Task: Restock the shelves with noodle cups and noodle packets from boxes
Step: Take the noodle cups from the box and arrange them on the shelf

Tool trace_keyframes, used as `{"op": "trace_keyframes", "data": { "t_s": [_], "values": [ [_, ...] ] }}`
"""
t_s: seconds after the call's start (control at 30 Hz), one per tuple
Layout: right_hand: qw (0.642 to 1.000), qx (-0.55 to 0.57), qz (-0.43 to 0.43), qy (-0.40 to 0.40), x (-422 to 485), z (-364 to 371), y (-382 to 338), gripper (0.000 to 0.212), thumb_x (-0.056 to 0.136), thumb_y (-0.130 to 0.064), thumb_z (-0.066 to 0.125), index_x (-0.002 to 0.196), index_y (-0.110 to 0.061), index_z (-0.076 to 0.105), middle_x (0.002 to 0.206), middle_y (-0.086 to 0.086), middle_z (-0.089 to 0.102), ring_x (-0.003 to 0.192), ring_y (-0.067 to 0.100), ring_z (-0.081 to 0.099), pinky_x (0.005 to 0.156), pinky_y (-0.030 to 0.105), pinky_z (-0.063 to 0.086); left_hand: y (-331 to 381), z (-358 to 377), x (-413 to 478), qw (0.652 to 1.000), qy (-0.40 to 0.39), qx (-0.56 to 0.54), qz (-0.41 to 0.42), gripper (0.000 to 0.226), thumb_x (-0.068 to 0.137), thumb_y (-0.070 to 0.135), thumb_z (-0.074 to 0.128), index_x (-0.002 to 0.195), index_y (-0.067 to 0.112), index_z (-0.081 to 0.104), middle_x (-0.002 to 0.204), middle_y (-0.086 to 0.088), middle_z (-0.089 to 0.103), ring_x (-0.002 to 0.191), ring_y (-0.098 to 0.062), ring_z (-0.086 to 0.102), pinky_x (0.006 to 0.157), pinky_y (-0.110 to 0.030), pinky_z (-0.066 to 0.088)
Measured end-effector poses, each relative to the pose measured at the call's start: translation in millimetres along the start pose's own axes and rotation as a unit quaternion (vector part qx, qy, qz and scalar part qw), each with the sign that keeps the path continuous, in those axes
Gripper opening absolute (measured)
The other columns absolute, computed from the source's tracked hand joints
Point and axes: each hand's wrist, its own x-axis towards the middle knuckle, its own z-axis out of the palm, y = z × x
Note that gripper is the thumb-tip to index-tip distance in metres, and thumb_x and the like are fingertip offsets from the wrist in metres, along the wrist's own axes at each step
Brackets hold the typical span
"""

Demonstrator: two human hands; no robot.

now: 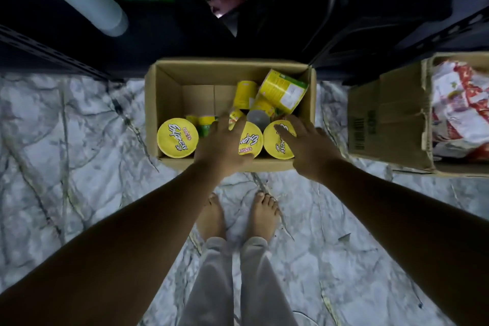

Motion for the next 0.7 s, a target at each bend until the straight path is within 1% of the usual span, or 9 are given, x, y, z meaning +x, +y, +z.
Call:
{"op": "trace_keyframes", "data": {
  "t_s": [0.07, 0.1, 0.17, 0.23, 0.3, 0.37, 0.5, 0.6, 0.7],
  "values": [
    [0.999, -0.037, -0.025, 0.023, 17.7, 9.2, 1.8, 0.105, 0.073, -0.011, 0.079, 0.16, -0.022, 0.023, 0.166, 0.014, 0.019, 0.149, 0.039, 0.025, 0.107, 0.051, 0.043, 5.6, 16.5, 14.6, 1.0, 0.009, -0.014, -0.015, 0.1, 0.081, 0.063, 0.073, 0.16, 0.032, 0.019, 0.167, -0.008, 0.014, 0.148, -0.037, 0.027, 0.09, -0.052, 0.053],
    [0.998, -0.047, -0.034, 0.024, 24.4, 12.6, 1.1, 0.106, 0.074, -0.012, 0.08, 0.161, -0.022, 0.021, 0.166, 0.014, 0.018, 0.15, 0.039, 0.023, 0.109, 0.052, 0.043, 8.4, 24.0, 20.8, 0.999, 0.01, -0.02, -0.024, 0.101, 0.079, 0.064, 0.073, 0.158, 0.032, 0.019, 0.166, -0.009, 0.015, 0.148, -0.039, 0.026, 0.089, -0.053, 0.055],
    [0.997, -0.062, -0.051, 0.007, 34.0, 17.8, -1.5, 0.105, 0.081, -0.014, 0.076, 0.163, -0.025, 0.011, 0.168, 0.013, 0.009, 0.152, 0.039, 0.017, 0.112, 0.052, 0.041, 13.0, 38.0, 30.1, 0.998, 0.009, -0.037, -0.039, 0.1, 0.077, 0.065, 0.075, 0.155, 0.033, 0.022, 0.162, -0.009, 0.02, 0.147, -0.04, 0.027, 0.087, -0.054, 0.057],
    [0.996, -0.067, -0.053, 0.0, 39.8, 19.9, -3.9, 0.107, 0.081, -0.016, 0.078, 0.162, -0.027, 0.009, 0.168, 0.013, 0.008, 0.15, 0.042, 0.018, 0.106, 0.051, 0.046, 15.4, 49.0, 35.9, 0.998, 0.011, -0.051, -0.047, 0.1, 0.075, 0.063, 0.077, 0.154, 0.032, 0.024, 0.158, -0.01, 0.023, 0.145, -0.039, 0.028, 0.086, -0.053, 0.057],
    [0.996, -0.07, -0.052, -0.005, 44.2, 20.2, -5.9, 0.111, 0.076, -0.016, 0.082, 0.161, -0.029, 0.011, 0.165, 0.012, 0.012, 0.147, 0.042, 0.023, 0.096, 0.048, 0.053, 16.6, 54.8, 39.3, 0.996, 0.015, -0.063, -0.056, 0.099, 0.074, 0.061, 0.079, 0.153, 0.031, 0.026, 0.155, -0.011, 0.026, 0.143, -0.039, 0.028, 0.087, -0.053, 0.056],
    [0.996, -0.074, -0.055, -0.015, 49.9, 19.8, -5.3, 0.11, 0.075, -0.014, 0.083, 0.159, -0.029, 0.014, 0.163, 0.013, 0.015, 0.144, 0.042, 0.026, 0.089, 0.046, 0.056, 16.9, 57.3, 42.7, 0.995, 0.016, -0.074, -0.065, 0.097, 0.074, 0.059, 0.08, 0.152, 0.031, 0.028, 0.151, -0.012, 0.028, 0.141, -0.039, 0.028, 0.086, -0.052, 0.056],
    [0.993, -0.083, -0.081, -0.02, 59.8, 15.8, 1.7, 0.104, 0.079, -0.012, 0.08, 0.158, -0.032, 0.015, 0.16, 0.013, 0.018, 0.141, 0.041, 0.029, 0.087, 0.046, 0.058, 14.9, 56.1, 47.6, 0.993, 0.003, -0.096, -0.068, 0.095, 0.072, 0.053, 0.082, 0.149, 0.029, 0.032, 0.146, -0.014, 0.031, 0.138, -0.041, 0.031, 0.085, -0.05, 0.054],
    [0.995, -0.057, -0.085, -0.016, 59.1, 15.2, 6.3, 0.107, 0.074, -0.021, 0.085, 0.156, -0.029, 0.017, 0.158, 0.012, 0.02, 0.14, 0.037, 0.029, 0.084, 0.045, 0.058, 11.4, 49.7, 46.3, 0.989, 0.011, -0.127, -0.073, 0.093, 0.068, 0.05, 0.083, 0.145, 0.029, 0.037, 0.144, -0.016, 0.032, 0.134, -0.043, 0.034, 0.089, -0.049, 0.053],
    [0.998, 0.049, -0.042, 0.004, 48.2, 16.2, 7.6, 0.116, 0.065, -0.036, 0.089, 0.158, -0.027, 0.02, 0.155, 0.009, 0.024, 0.136, 0.036, 0.031, 0.081, 0.044, 0.055, 4.8, 37.6, 38.0, 0.983, 0.049, -0.162, -0.069, 0.091, 0.065, 0.048, 0.083, 0.144, 0.033, 0.04, 0.141, -0.014, 0.034, 0.128, -0.043, 0.038, 0.087, -0.045, 0.049]
  ]
}}
